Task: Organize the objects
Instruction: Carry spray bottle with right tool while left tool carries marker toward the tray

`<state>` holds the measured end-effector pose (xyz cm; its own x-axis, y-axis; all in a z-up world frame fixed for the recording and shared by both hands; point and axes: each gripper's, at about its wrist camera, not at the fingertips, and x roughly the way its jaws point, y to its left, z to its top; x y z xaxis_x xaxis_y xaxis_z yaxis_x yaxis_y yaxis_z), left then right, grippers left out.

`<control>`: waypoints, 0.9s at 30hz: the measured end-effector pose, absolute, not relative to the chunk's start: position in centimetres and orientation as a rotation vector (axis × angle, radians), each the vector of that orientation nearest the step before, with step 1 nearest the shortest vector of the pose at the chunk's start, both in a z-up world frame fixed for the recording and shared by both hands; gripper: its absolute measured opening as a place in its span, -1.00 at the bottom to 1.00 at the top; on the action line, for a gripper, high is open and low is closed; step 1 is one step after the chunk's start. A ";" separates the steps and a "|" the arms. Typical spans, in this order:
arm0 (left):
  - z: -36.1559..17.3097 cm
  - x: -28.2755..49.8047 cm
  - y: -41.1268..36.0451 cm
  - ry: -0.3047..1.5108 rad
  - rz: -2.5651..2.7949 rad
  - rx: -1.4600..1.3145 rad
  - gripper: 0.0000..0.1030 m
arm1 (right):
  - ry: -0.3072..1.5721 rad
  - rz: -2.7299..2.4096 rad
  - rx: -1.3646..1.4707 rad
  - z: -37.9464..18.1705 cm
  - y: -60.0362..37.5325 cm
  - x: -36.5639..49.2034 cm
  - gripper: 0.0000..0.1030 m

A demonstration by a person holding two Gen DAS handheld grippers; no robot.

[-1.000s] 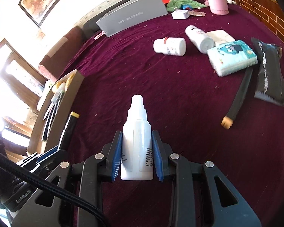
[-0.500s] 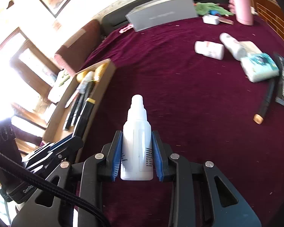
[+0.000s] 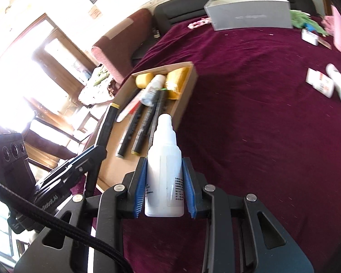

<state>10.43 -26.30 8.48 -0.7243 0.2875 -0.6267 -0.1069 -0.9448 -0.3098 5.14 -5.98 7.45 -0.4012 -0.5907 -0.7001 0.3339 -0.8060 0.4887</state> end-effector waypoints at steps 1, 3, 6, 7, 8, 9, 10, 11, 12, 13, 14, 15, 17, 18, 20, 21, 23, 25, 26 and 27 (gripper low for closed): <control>8.4 10.3 -27.1 -0.382 2.720 -1.050 -0.77 | -0.363 -2.202 1.263 7.5 -6.7 4.8 -0.45; 8.2 10.0 -28.5 -0.394 2.742 -1.065 -0.77 | -0.361 -2.181 1.267 7.5 -7.8 4.3 -0.45; 7.7 9.4 -30.3 -0.390 2.770 -1.094 -0.77 | -0.352 -2.154 1.275 7.4 -9.7 3.4 -0.45; 7.5 9.1 -30.8 -0.384 2.779 -1.107 -0.77 | -0.354 -2.141 1.282 7.3 -10.4 3.1 -0.45; 7.3 8.9 -31.4 -0.381 2.783 -1.115 -0.77 | -0.358 -2.128 1.290 7.2 -11.1 2.7 -0.45; 7.2 8.5 -31.7 -0.377 2.783 -1.123 -0.77 | -0.360 -2.121 1.295 7.1 -11.6 2.4 -0.45; 7.0 8.2 -32.1 -0.373 2.785 -1.134 -0.77 | -0.362 -2.115 1.301 7.0 -12.1 2.1 -0.45; 6.9 7.9 -32.4 -0.368 2.788 -1.143 -0.77 | -0.366 -2.108 1.307 6.9 -12.6 1.7 -0.45; 6.8 7.6 -32.8 -0.365 2.790 -1.150 -0.77 | -0.371 -2.098 1.315 6.7 -13.3 1.3 -0.45; 6.7 7.3 -33.0 -0.360 2.789 -1.157 -0.77 | -0.377 -2.090 1.322 6.5 -13.8 0.9 -0.45; 6.6 7.1 -33.1 -0.353 2.788 -1.163 -0.77 | -0.381 -2.080 1.333 6.3 -14.3 0.5 -0.45; 6.5 6.8 -33.4 -0.349 2.789 -1.169 -0.77 | -0.385 -2.072 1.341 6.2 -14.7 0.3 -0.45; 6.3 6.5 -33.7 -0.348 2.781 -1.177 -0.77 | -0.391 -2.059 1.357 5.9 -15.7 -0.2 -0.45; 6.2 6.4 -33.9 -0.342 2.778 -1.183 -0.77 | -0.390 -2.055 1.365 5.7 -16.2 -0.4 -0.45; 5.9 6.1 -34.1 -0.336 2.773 -1.196 -0.77 | -0.378 -2.051 1.374 5.6 -17.1 -0.8 -0.45; 5.8 6.0 -34.2 -0.333 2.767 -1.203 -0.77 | -0.372 -2.049 1.379 5.5 -17.6 -0.9 -0.45; 5.4 5.7 -34.3 -0.323 2.761 -1.219 -0.77 | -0.364 -2.041 1.387 5.3 -18.4 -1.1 -0.45; 5.1 5.4 -34.5 -0.321 2.749 -1.237 -0.77 | -0.354 -2.035 1.393 5.2 -19.1 -1.3 -0.45; 4.9 5.2 -34.6 -0.320 2.744 -1.246 -0.77 | -0.347 -2.035 1.396 5.1 -19.5 -1.4 -0.45; 4.8 5.1 -34.7 -0.320 2.740 -1.252 -0.77 | -0.340 -2.035 1.398 5.1 -19.9 -1.6 -0.45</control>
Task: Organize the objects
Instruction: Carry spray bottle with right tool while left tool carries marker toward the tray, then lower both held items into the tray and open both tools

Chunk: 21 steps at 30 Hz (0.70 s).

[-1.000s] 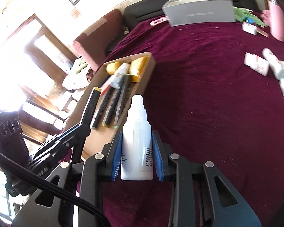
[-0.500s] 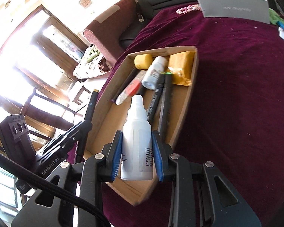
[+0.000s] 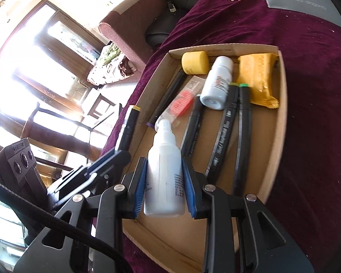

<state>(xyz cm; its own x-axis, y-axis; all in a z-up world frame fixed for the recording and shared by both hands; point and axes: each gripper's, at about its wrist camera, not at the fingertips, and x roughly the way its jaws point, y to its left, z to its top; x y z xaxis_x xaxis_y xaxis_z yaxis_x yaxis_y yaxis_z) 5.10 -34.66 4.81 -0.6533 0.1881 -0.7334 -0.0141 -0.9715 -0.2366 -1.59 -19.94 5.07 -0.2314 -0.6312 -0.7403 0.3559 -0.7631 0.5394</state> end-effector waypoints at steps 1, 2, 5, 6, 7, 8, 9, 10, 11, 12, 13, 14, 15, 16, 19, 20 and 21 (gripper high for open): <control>4.6 4.9 -34.7 -0.323 2.733 -1.258 -0.77 | -0.336 -2.037 1.401 5.0 -20.3 -1.7 -0.45; 4.4 4.8 -34.8 -0.328 2.725 -1.263 -0.77 | -0.334 -2.038 1.404 4.9 -20.6 -1.8 -0.45; 3.9 4.3 -35.0 -0.347 2.704 -1.283 -0.77 | -0.318 -2.039 1.417 4.6 -21.5 -2.2 -0.45; 3.7 4.1 -35.0 -0.353 2.698 -1.290 -0.77 | -0.310 -2.038 1.424 4.4 -21.9 -2.4 -0.45; 3.5 4.0 -35.1 -0.359 2.694 -1.296 -0.77 | -0.306 -2.037 1.427 4.3 -22.1 -2.4 -0.45; 3.4 3.9 -35.2 -0.364 2.690 -1.299 -0.77 | -0.303 -2.037 1.428 4.2 -22.3 -2.5 -0.45; 3.3 3.9 -35.3 -0.369 2.686 -1.300 -0.77 | -0.294 -2.041 1.428 4.2 -22.5 -2.5 -0.45; 3.2 3.8 -35.4 -0.374 2.682 -1.301 -0.77 | -0.285 -2.043 1.428 4.2 -22.6 -2.5 -0.45; 3.1 3.8 -35.4 -0.377 2.680 -1.305 -0.77 | -0.278 -2.046 1.428 4.2 -22.8 -2.7 -0.45; 3.0 3.7 -35.4 -0.379 2.680 -1.308 -0.77 | -0.271 -2.049 1.428 4.2 -23.0 -2.8 -0.45; 2.9 3.7 -35.5 -0.385 2.677 -1.312 -0.77 | -0.265 -2.052 1.428 4.2 -23.2 -3.0 -0.45; 2.8 3.6 -35.5 -0.388 2.675 -1.315 -0.77 | -0.261 -2.053 1.429 4.2 -23.4 -3.3 -0.45; 2.7 3.6 -35.6 -0.390 2.675 -1.321 -0.77 | -0.253 -2.055 1.432 4.2 -23.7 -3.6 -0.45; 2.5 3.5 -35.6 -0.389 2.680 -1.324 -0.77 | -0.246 -2.059 1.433 4.1 -23.9 -3.9 -0.45; 2.4 3.4 -35.8 -0.395 2.683 -1.329 -0.77 | -0.228 -2.066 1.442 4.0 -24.5 -4.6 -0.44; 2.4 3.4 -35.9 -0.395 2.683 -1.329 -0.77 | -0.226 -2.064 1.448 3.9 -24.8 -4.9 -0.44; 2.4 3.4 -35.9 -0.396 2.684 -1.328 -0.77 | -0.224 -2.059 1.458 3.7 -24.9 -5.0 -0.44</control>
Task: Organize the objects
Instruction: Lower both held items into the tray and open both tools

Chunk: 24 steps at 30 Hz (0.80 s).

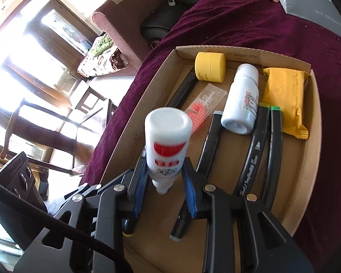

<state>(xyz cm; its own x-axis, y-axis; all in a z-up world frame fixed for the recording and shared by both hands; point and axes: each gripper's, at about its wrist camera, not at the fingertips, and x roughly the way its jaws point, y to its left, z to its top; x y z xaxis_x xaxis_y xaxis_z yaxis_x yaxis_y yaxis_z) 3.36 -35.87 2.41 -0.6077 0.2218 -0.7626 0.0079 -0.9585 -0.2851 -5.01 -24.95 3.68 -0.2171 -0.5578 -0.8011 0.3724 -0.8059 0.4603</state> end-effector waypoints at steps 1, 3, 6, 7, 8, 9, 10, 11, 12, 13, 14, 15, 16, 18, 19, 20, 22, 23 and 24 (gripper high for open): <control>2.4 3.3 -35.9 -0.396 2.685 -1.326 -0.77 | -0.220 -2.053 1.471 3.5 -25.1 -5.1 -0.44; 2.4 3.3 -35.9 -0.396 2.686 -1.322 -0.78 | -0.220 -2.038 1.506 2.7 -25.5 -5.3 -0.44; 2.4 3.3 -36.0 -0.395 2.691 -1.312 -0.77 | -0.245 -2.014 1.533 2.0 -25.6 -5.5 -0.44; 2.4 3.3 -36.1 -0.398 2.691 -1.309 -0.77 | -0.245 -2.013 1.538 1.9 -25.6 -5.5 -0.44; 2.4 3.3 -36.1 -0.400 2.693 -1.306 -0.77 | -0.244 -2.011 1.542 1.8 -25.6 -5.5 -0.44; 2.4 3.3 -36.1 -0.400 2.696 -1.305 -0.77 | -0.243 -2.010 1.544 1.7 -25.6 -5.4 -0.44; 2.4 3.3 -36.2 -0.405 2.703 -1.302 -0.77 | -0.240 -2.013 1.543 1.7 -25.7 -5.4 -0.44; 2.4 3.3 -36.2 -0.412 2.708 -1.298 -0.77 | -0.237 -2.013 1.544 1.8 -25.7 -5.3 -0.44; 2.4 3.3 -36.3 -0.420 2.712 -1.293 -0.77 | -0.230 -2.017 1.542 1.8 -25.8 -5.2 -0.44; 2.4 3.3 -36.4 -0.430 2.714 -1.289 -0.77 | -0.220 -2.023 1.537 1.8 -25.9 -5.0 -0.44; 2.4 3.3 -36.5 -0.442 2.714 -1.284 -0.77 | -0.212 -2.027 1.533 1.8 -26.0 -4.9 -0.44; 2.4 3.3 -36.6 -0.455 2.715 -1.278 -0.77 | -0.206 -2.031 1.531 1.8 -26.1 -4.9 -0.44; 2.4 3.4 -36.7 -0.468 2.716 -1.272 -0.76 | -0.205 -2.033 1.530 1.8 -26.1 -4.8 -0.44; 2.4 3.5 -37.0 -0.488 2.720 -1.260 -0.75 | -0.214 -2.036 1.528 1.8 -26.1 -4.8 -0.44; 2.4 3.6 -37.0 -0.498 2.726 -1.254 -0.74 | -0.222 -2.039 1.524 1.8 -26.0 -4.8 -0.44; 2.4 3.6 -37.1 -0.509 2.730 -1.249 -0.72 | -0.229 -2.043 1.520 1.8 -25.9 -4.9 -0.43; 2.5 3.8 -37.4 -0.530 2.734 -1.240 -0.72 | -0.227 -2.050 1.505 1.8 -25.9 -4.8 -0.34; 2.6 3.8 -37.4 -0.540 2.736 -1.237 -0.70 | -0.225 -2.054 1.499 1.9 -25.9 -4.7 -0.32; 2.7 4.0 -37.5 -0.548 2.741 -1.233 -0.67 | -0.224 -2.056 1.493 1.9 -25.8 -4.7 -0.27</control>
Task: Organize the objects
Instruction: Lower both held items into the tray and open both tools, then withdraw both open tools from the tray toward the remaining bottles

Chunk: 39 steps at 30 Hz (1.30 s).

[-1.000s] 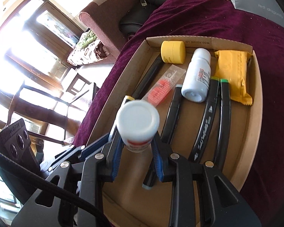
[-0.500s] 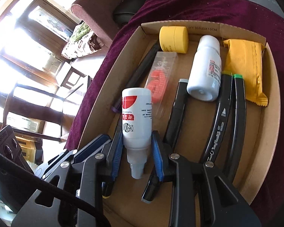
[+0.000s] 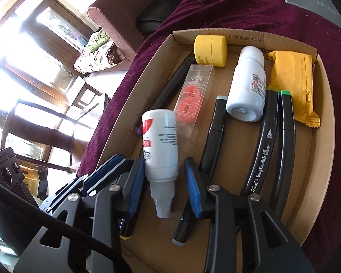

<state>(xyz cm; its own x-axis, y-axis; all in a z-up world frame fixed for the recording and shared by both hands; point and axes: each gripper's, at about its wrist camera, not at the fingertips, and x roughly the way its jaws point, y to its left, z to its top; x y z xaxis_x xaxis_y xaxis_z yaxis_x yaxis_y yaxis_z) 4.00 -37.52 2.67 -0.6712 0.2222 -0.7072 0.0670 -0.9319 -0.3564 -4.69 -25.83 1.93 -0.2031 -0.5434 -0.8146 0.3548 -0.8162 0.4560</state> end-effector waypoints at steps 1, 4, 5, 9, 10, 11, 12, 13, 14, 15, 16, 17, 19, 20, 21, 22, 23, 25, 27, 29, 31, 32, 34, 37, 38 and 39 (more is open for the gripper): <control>2.9 4.2 -37.6 -0.555 2.752 -1.228 -0.60 | -0.230 -2.052 1.488 2.0 -25.7 -4.6 -0.25; 3.4 4.7 -37.9 -0.600 2.743 -1.197 -0.38 | -0.255 -2.041 1.460 2.3 -25.3 -4.6 -0.23; 3.7 4.9 -37.9 -0.597 2.758 -1.191 -0.19 | -0.256 -2.043 1.453 2.5 -25.2 -4.6 -0.22; 4.6 5.5 -37.8 -0.595 2.786 -1.161 -0.12 | -0.270 -2.047 1.430 3.1 -24.9 -4.4 -0.12; 4.7 5.6 -37.7 -0.595 2.789 -1.156 -0.10 | -0.276 -2.046 1.424 3.3 -24.7 -4.3 -0.07; 4.8 5.8 -37.7 -0.600 2.789 -1.153 -0.10 | -0.282 -2.045 1.420 3.4 -24.6 -4.2 -0.06; 5.0 5.9 -37.7 -0.599 2.792 -1.150 -0.09 | -0.290 -2.042 1.417 3.5 -24.5 -4.1 -0.04; 5.2 6.1 -37.6 -0.592 2.797 -1.147 -0.09 | -0.296 -2.036 1.413 3.5 -24.4 -3.9 -0.04; 5.4 6.3 -37.5 -0.584 2.803 -1.138 -0.08 | -0.299 -2.031 1.410 3.6 -24.4 -3.7 -0.04; 5.6 6.5 -37.3 -0.580 2.809 -1.134 -0.08 | -0.303 -2.028 1.405 3.8 -24.3 -3.6 -0.04; 5.9 6.7 -37.1 -0.570 2.815 -1.129 -0.08 | -0.310 -2.025 1.397 4.0 -24.1 -3.3 -0.04; 6.2 6.9 -37.0 -0.559 2.821 -1.124 -0.07 | -0.314 -2.022 1.392 4.1 -23.9 -3.2 -0.04; 6.9 7.3 -36.4 -0.530 2.837 -1.112 -0.03 | -0.323 -2.018 1.375 4.5 -23.4 -2.7 -0.03; 7.1 7.5 -36.1 -0.521 2.844 -1.107 0.01 | -0.330 -2.017 1.366 4.8 -23.0 -2.5 -0.03; 7.5 7.8 -35.7 -0.508 2.852 -1.099 0.03 | -0.339 -2.015 1.357 5.0 -22.7 -2.2 0.00; 7.8 7.9 -35.3 -0.489 2.860 -1.089 0.06 | -0.347 -2.015 1.351 5.1 -22.3 -2.0 0.05; 8.2 8.1 -34.9 -0.473 2.865 -1.083 0.08 | -0.358 -2.017 1.342 5.3 -21.7 -1.8 0.08; 8.8 8.5 -33.9 -0.441 2.867 -1.070 0.08 | -0.379 -2.022 1.322 5.7 -20.6 -1.4 0.15; 9.4 8.7 -32.7 -0.410 2.860 -1.061 0.08 | -0.398 -2.031 1.305 6.1 -19.4 -1.0 0.19; 10.0 8.8 -31.4 -0.373 2.855 -1.055 0.08 | -0.418 -2.046 1.290 6.5 -17.9 -0.6 0.20; 10.5 8.9 -29.8 -0.331 2.843 -1.053 0.08 | -0.442 -2.064 1.277 6.8 -16.3 -0.4 0.21; 10.6 8.9 -29.2 -0.318 2.839 -1.052 0.08 | -0.458 -2.074 1.272 6.9 -15.4 -0.3 0.22; 11.1 9.1 -27.5 -0.274 2.826 -1.049 0.08 | -0.498 -2.095 1.262 7.1 -13.5 -0.2 0.29; 11.6 9.3 -24.9 -0.215 2.796 -1.050 0.08 | -0.568 -2.135 1.249 7.0 -9.7 -0.1 0.32; 11.7 9.4 -24.0 -0.196 2.784 -1.050 0.08 | -0.591 -2.149 1.249 7.1 -8.8 -0.1 0.32; 11.8 9.5 -23.1 -0.178 2.772 -1.050 0.08 | -0.621 -2.162 1.246 6.9 -7.3 0.1 0.32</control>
<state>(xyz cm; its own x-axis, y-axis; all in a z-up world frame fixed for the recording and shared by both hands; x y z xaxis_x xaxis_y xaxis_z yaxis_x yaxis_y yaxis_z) 9.48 -23.07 11.79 -0.7371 0.2017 -0.6450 -0.1175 -0.9781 -0.1716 0.07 -7.33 6.93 -0.4090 -0.6694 -0.6201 0.2383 -0.7344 0.6355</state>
